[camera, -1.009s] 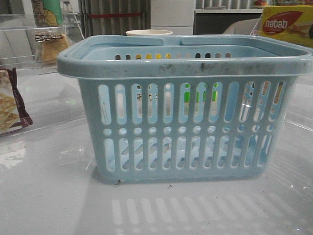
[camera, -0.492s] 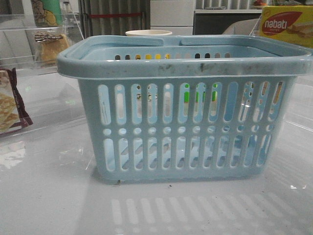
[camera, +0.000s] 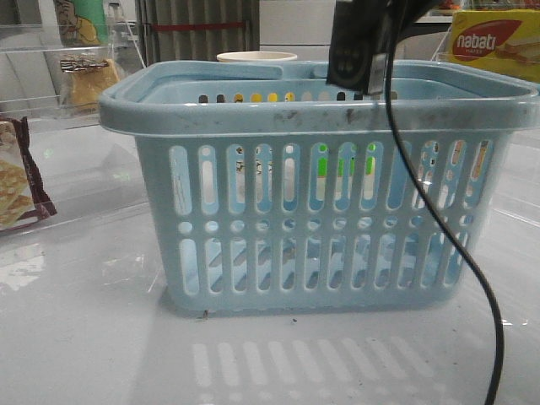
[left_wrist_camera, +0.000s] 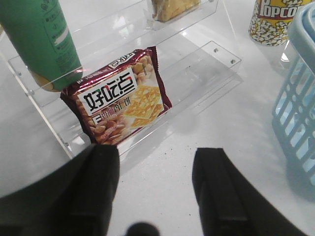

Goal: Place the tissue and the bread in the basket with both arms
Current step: 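Carry the tissue pack over the basket and release it with the right gripper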

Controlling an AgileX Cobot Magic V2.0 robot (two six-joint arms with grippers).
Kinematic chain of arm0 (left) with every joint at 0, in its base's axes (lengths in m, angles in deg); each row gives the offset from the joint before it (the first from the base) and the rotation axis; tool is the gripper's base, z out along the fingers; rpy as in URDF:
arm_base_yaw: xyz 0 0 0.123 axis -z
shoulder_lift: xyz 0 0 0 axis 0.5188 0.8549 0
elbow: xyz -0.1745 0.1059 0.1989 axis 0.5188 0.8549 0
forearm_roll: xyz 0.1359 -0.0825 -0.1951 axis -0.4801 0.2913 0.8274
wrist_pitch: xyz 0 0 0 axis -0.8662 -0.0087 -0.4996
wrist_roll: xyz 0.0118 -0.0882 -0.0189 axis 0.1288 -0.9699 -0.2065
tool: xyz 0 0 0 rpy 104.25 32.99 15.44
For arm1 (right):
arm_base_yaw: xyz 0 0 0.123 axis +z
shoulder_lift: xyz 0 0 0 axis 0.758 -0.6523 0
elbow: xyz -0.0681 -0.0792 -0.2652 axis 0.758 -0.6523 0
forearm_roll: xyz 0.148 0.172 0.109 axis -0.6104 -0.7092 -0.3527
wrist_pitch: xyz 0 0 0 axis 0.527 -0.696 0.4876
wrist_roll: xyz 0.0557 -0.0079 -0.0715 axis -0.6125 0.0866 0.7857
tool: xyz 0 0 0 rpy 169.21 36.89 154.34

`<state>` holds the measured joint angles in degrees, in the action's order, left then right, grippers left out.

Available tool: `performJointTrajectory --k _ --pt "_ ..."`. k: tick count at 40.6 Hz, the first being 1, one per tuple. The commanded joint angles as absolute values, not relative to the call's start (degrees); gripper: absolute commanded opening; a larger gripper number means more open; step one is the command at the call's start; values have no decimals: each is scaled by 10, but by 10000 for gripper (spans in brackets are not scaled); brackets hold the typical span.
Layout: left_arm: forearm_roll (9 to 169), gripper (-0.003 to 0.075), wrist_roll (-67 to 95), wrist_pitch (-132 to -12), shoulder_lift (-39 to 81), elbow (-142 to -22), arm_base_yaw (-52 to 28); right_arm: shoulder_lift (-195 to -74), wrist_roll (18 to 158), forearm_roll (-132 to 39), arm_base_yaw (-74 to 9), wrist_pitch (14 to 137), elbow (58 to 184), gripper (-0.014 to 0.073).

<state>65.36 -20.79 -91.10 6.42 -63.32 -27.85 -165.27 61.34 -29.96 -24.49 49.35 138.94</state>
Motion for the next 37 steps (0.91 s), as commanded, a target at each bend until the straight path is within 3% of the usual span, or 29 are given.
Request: performJointTrajectory --k 1,6,15,32,37 --pt "659 400 -208 -865 63 -649 -279 -1649 619 -297 -244 528 1405 414" --pt "659 400 -208 -865 63 -649 -279 -1648 619 -288 -244 531 1405 535" --pt "659 400 -208 -865 63 -649 -279 -1580 626 -276 -244 524 1386 529" --pt "660 402 -208 -866 65 -649 -279 -1319 660 -276 -244 557 1156 529" --pt "660 463 -208 -853 82 -649 -279 -1258 660 -276 -244 558 1108 529"
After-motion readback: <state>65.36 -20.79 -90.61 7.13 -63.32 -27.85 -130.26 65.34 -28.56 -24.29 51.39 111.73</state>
